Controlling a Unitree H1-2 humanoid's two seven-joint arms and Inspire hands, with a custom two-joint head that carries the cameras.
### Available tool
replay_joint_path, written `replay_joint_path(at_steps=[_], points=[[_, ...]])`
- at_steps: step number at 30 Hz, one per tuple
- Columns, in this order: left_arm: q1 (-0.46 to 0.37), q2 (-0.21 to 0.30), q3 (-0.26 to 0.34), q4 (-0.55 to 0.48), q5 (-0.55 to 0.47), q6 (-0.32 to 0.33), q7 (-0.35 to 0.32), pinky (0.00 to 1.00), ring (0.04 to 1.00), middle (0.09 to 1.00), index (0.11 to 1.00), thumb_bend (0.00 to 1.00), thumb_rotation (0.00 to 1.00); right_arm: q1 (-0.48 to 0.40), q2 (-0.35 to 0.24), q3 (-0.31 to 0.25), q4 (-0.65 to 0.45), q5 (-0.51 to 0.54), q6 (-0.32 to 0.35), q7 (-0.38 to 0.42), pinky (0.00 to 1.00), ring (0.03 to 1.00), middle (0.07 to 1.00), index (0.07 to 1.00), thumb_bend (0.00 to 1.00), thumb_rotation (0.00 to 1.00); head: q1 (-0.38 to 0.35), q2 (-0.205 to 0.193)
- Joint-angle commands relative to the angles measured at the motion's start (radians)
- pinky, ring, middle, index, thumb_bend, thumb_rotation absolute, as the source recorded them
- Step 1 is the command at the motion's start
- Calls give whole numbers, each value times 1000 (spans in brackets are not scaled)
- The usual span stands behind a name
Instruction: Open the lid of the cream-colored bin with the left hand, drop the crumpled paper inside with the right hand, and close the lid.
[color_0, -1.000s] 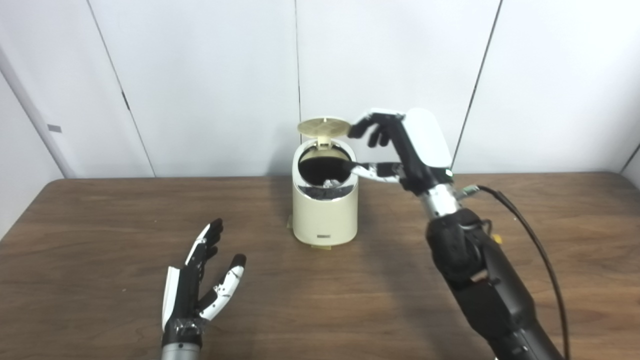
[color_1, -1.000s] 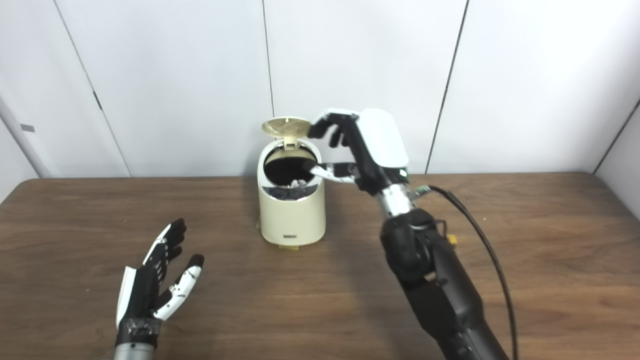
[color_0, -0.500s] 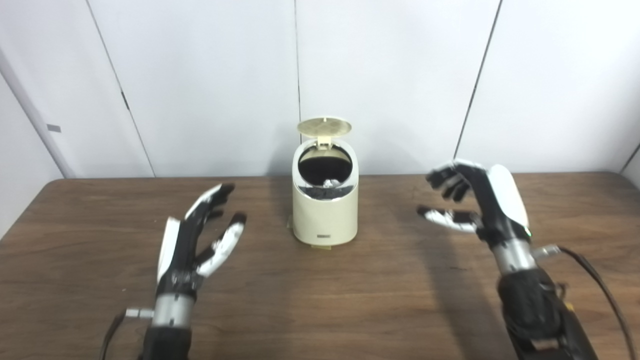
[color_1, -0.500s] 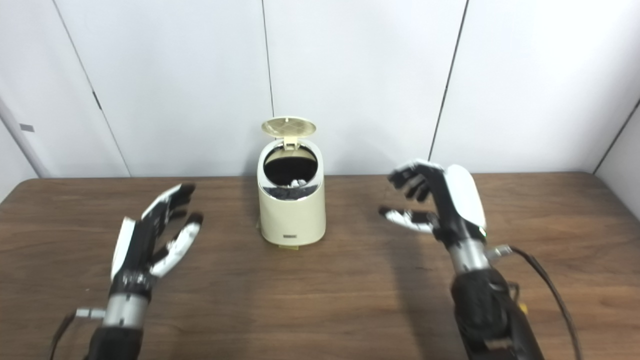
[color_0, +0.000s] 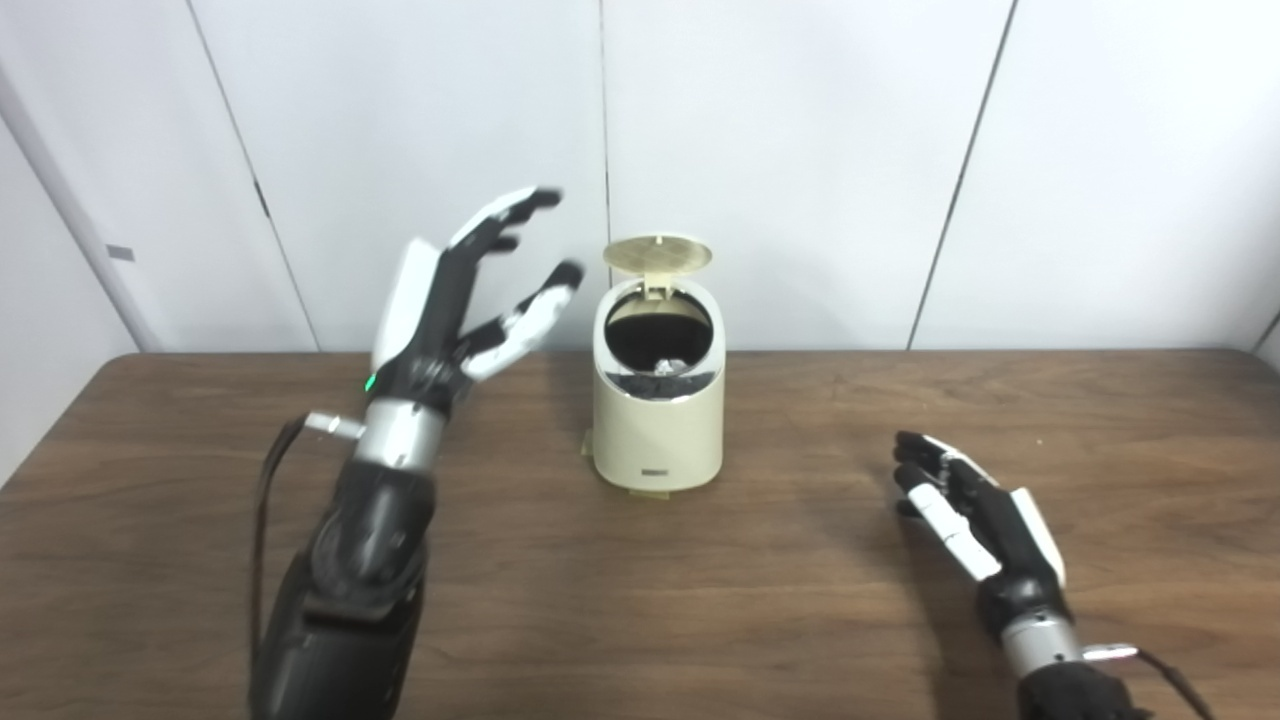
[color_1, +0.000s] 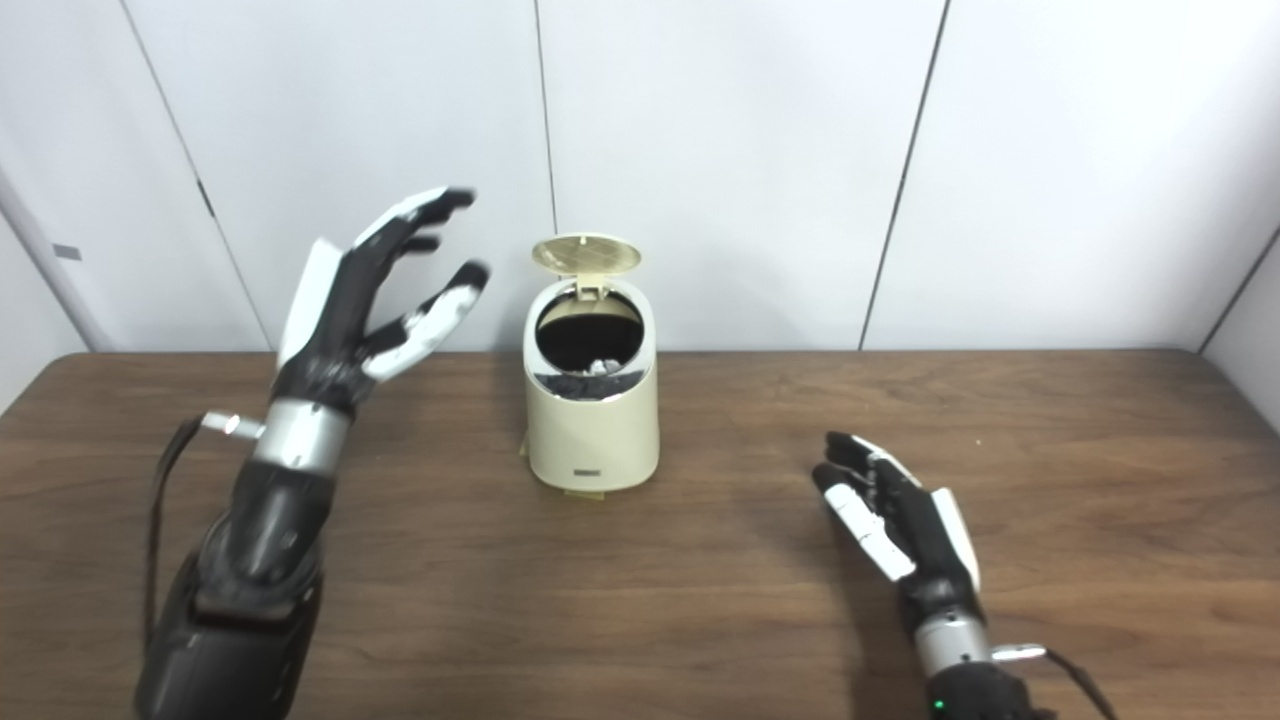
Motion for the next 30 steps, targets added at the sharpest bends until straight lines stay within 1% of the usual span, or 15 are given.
replay_joint_path(at_steps=[1, 3, 5, 6, 8, 10, 14, 17, 20, 22, 25, 26, 28, 29, 30], points=[[-99, 11, -15, 27, 34, -6, -5, 804, 864, 867, 855, 563, 572, -16, -2, -1, -16, 28, -25, 3, 746, 831, 849, 829, 529, 864, 1, 1], [-136, 10, -29, 55, 49, 9, -12, 806, 871, 877, 867, 579, 602, -18, 15, -8, -8, 67, -28, 8, 778, 847, 858, 836, 527, 916, -2, -4], [-165, 17, -45, 73, 80, 23, -23, 814, 881, 892, 877, 590, 599, -19, 31, -24, 3, 131, -38, 20, 801, 858, 869, 845, 565, 942, -3, -6], [-179, 23, -53, 81, 95, 29, -30, 812, 885, 900, 885, 588, 603, -20, 40, -32, 9, 162, -40, 24, 834, 870, 883, 852, 578, 937, -3, -8], [-208, 32, -70, 94, 120, 44, -50, 812, 889, 914, 895, 589, 596, -20, 62, -51, 17, 221, -42, 23, 844, 877, 890, 853, 597, 937, -2, -9], [-235, 44, -91, 116, 143, 40, -68, 810, 892, 917, 897, 597, 566, -17, 75, -58, 22, 254, -54, 23, 838, 887, 901, 863, 615, 938, -3, -9], [-283, 66, -143, 155, 201, 48, -115, 822, 912, 934, 922, 594, 585, -11, 90, -56, 23, 262, -75, 11, 805, 882, 896, 868, 628, 919, -7, -9], [-314, 71, -169, 191, 228, 50, -132, 826, 916, 937, 918, 610, 577, -12, 94, -53, 24, 268, -86, 12, 796, 882, 897, 872, 620, 902, -6, -8], [-342, 86, -216, 231, 302, 36, -136, 801, 905, 937, 911, 605, 599, -12, 96, -52, 18, 267, -79, 5, 846, 889, 898, 878, 629, 945, -2, -7], [-352, 98, -247, 250, 347, 28, -141, 811, 909, 926, 883, 605, 640, -13, 98, -54, 18, 263, -75, -5, 899, 888, 893, 885, 639, 988, 0, -7], [-360, 122, -287, 264, 419, 15, -143, 840, 931, 909, 842, 615, 714, -17, 96, -54, 23, 260, -76, -11, 944, 892, 888, 893, 638, 999, 1, -7], [-361, 132, -302, 263, 448, 20, -152, 850, 933, 900, 820, 625, 709, -18, 95, -54, 26, 256, -76, -15, 952, 894, 890, 896, 637, 1000, 0, -9], [-361, 145, -321, 261, 488, 28, -169, 868, 948, 908, 791, 637, 785, -21, 93, -52, 30, 249, -77, -21, 943, 887, 883, 897, 646, 1000, -1, -7], [-360, 151, -328, 262, 507, 29, -173, 868, 950, 910, 785, 640, 797, -22, 91, -50, 33, 246, -78, -23, 941, 886, 882, 897, 648, 1000, -3, -8], [-358, 154, -332, 261, 522, 32, -178, 832, 936, 902, 758, 647, 819, -23, 88, -47, 35, 243, -78, -23, 944, 887, 882, 901, 654, 1000, -6, -7]])
